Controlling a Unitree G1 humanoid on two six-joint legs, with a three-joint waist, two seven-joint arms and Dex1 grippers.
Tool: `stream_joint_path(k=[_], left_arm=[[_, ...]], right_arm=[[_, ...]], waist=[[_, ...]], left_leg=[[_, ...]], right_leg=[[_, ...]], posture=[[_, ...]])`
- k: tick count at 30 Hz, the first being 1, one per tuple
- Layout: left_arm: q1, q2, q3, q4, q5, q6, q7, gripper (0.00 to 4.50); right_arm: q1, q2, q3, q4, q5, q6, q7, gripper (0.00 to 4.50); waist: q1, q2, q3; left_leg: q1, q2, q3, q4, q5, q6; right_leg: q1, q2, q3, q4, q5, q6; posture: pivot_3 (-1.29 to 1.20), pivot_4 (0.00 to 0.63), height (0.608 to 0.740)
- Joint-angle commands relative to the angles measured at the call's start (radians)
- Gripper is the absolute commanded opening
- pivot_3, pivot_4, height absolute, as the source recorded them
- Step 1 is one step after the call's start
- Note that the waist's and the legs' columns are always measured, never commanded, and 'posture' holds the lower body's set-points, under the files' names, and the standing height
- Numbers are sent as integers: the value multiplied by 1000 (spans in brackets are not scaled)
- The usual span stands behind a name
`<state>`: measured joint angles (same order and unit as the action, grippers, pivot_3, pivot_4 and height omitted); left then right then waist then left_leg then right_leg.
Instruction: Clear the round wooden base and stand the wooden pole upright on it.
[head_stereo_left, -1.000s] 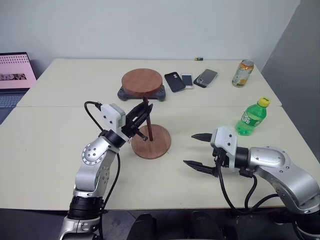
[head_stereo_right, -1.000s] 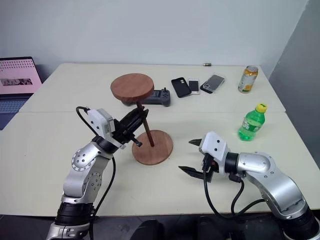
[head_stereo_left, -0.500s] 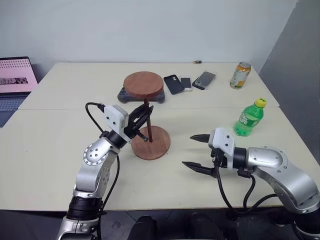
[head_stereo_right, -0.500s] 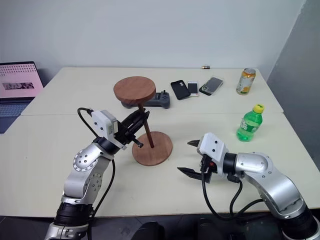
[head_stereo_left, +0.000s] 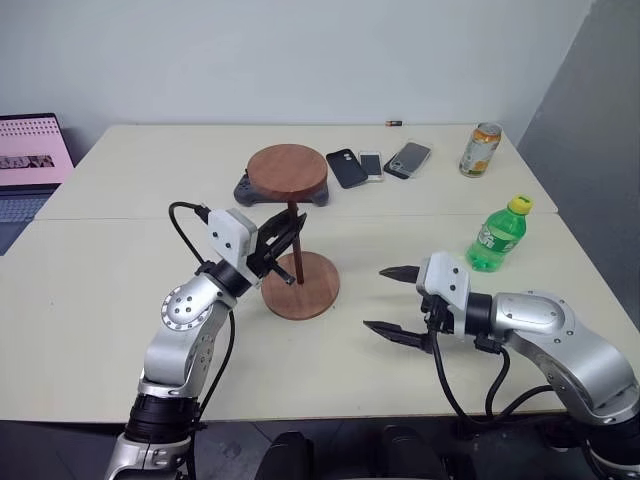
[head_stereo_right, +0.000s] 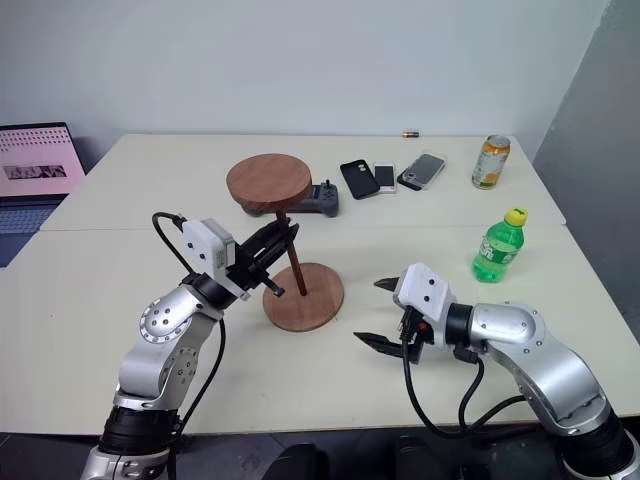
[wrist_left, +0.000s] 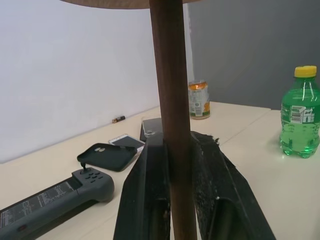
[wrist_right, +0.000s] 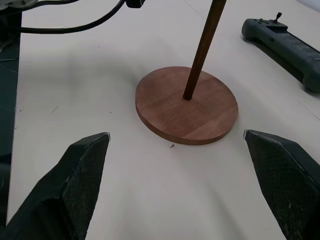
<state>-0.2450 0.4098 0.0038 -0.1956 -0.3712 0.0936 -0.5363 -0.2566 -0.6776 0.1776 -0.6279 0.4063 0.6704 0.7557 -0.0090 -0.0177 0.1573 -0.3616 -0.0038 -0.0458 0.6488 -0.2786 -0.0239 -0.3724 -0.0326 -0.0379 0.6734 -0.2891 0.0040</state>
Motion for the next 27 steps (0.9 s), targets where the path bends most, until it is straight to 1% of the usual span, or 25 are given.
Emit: stream_joint_path(k=[1,7,18,20,22,23,25,27], left_arm=[[39,58,-14,39,75,151,33,255],[25,62,-6,-8,56,229,58,255],[34,57,6,10,50,237,61,255],[34,56,6,7,40,237,52,957],[31,55,5,-7,33,241,43,1375],[29,55,3,-12,32,244,37,1606],[27,51,0,-22,30,249,25,2058],[24,49,-5,-29,24,256,9,2482]], right_arm=[[-17,5,-15,-19,-3,-17,-7,4500],[-17,10,-12,-16,-5,-21,-7,4500],[-23,20,-7,-10,-18,-27,-5,4500],[-23,21,-7,-8,-20,-28,-4,4500],[-21,21,-7,-8,-22,-28,-4,4500],[-20,21,-8,-8,-24,-28,-4,4500],[-17,22,-9,-10,-26,-28,-3,4500],[-16,23,-11,-9,-27,-27,-2,4500]], waist=[[0,0,0],[0,0,0],[1,-1,1],[1,0,1],[-1,1,5],[-1,-2,9],[7,-11,18],[11,-11,19]], left_leg=[[0,0,0,-1,0,0],[1,0,0,-3,0,0],[1,0,-1,-3,0,-1],[1,0,-1,-4,0,-1],[0,0,-1,-4,0,-1],[-1,0,0,-4,0,-1],[-7,1,-2,-4,1,-2],[-19,2,-4,-2,3,-5]], right_leg=[[0,0,0,0,0,0],[0,0,0,-2,0,0],[0,0,0,-3,0,0],[0,0,0,-3,0,0],[-1,0,0,-4,0,0],[-2,1,0,-4,0,0],[-7,1,-1,-4,0,0],[-16,2,-3,-5,1,0]], posture=[[0,150,740],[0,150,740],[0,150,740],[0,150,740],[0,150,740],[0,150,740],[0,150,740],[0,150,740]])
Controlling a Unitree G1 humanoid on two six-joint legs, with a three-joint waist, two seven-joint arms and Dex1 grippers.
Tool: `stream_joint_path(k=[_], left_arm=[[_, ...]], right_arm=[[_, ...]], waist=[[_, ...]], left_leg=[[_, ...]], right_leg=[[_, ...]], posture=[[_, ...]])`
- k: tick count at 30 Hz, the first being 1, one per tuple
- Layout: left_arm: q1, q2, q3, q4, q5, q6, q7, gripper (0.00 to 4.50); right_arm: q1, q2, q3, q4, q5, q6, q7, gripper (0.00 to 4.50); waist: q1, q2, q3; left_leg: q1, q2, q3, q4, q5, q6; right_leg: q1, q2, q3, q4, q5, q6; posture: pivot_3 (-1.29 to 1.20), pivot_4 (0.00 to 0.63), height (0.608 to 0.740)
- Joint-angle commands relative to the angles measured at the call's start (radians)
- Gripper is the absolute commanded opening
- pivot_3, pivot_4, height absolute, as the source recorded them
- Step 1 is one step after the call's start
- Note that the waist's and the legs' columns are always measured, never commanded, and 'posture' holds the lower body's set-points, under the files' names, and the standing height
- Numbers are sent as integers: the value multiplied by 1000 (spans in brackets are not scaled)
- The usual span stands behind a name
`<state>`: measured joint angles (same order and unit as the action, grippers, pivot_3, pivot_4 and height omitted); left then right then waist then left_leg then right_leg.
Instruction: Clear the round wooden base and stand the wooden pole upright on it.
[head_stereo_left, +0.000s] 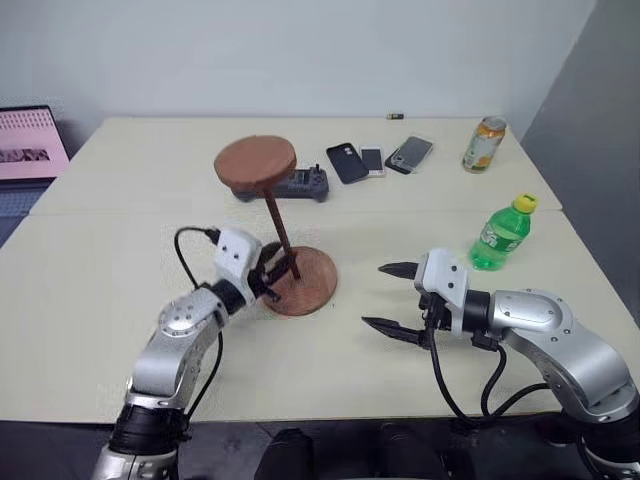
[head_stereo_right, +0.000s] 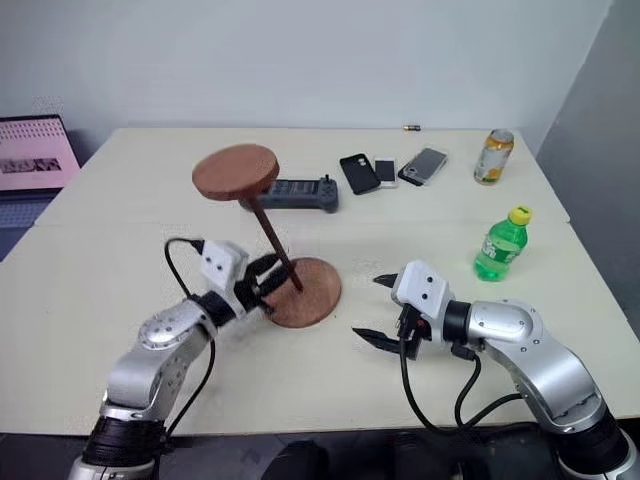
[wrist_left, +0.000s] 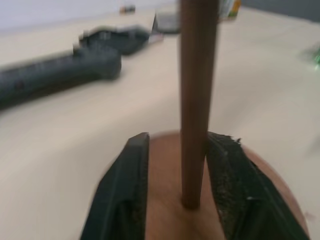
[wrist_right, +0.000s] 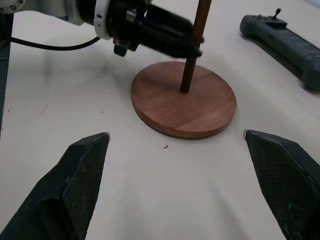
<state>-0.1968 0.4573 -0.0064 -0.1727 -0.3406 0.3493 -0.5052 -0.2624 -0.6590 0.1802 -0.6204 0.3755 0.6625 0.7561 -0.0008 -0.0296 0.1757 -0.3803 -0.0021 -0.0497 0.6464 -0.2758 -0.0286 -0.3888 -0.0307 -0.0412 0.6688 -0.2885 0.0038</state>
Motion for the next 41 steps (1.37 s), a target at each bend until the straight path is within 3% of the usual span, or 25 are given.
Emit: stream_joint_path(k=[1,10,16,24,28,33,41], left_arm=[[-24,2,1,-58,-9,1,-33,2735],[-22,15,-1,-72,1,-9,-94,4493],[-8,82,33,-89,-8,-16,-171,4493],[99,324,132,-196,-29,83,-305,4493],[154,396,197,-237,-54,104,-348,4493],[248,494,382,-229,-113,167,-428,4493],[332,517,535,-205,-105,153,-456,4493]], right_arm=[[-8,4,-14,-17,4,-19,-3,4500],[-7,7,-11,-12,0,-23,-3,4500],[-8,5,-14,-10,2,-26,3,4500],[-10,-12,-27,15,4,-50,31,4500],[-13,-27,-37,40,4,-74,55,4500],[-43,-76,-68,102,32,-120,155,4500],[-94,-121,-108,178,80,-152,273,4500]], waist=[[5,1,1],[8,0,2],[7,1,2],[-3,1,3],[-1,3,5],[0,3,6],[-1,4,7]], left_leg=[[-2,0,0,0,4,-8],[-5,-4,1,-1,4,-8],[-4,-4,0,-1,1,-4],[-4,-3,0,-1,1,-4],[-4,-3,0,-1,1,-3],[-4,-4,0,-1,1,-3],[-3,-3,0,-1,1,-2]], right_leg=[[-1,-1,0,-1,3,-4],[0,-5,-1,-9,4,-4],[0,-5,-2,-7,4,-4],[0,-4,-2,-6,4,-4],[0,-5,-2,-6,4,-4],[1,-5,-2,-6,4,-4],[1,-5,-2,-5,4,-4]], posture=[[0,150,740],[0,150,740],[0,150,740],[0,150,740],[0,150,740],[0,150,740],[0,150,740]])
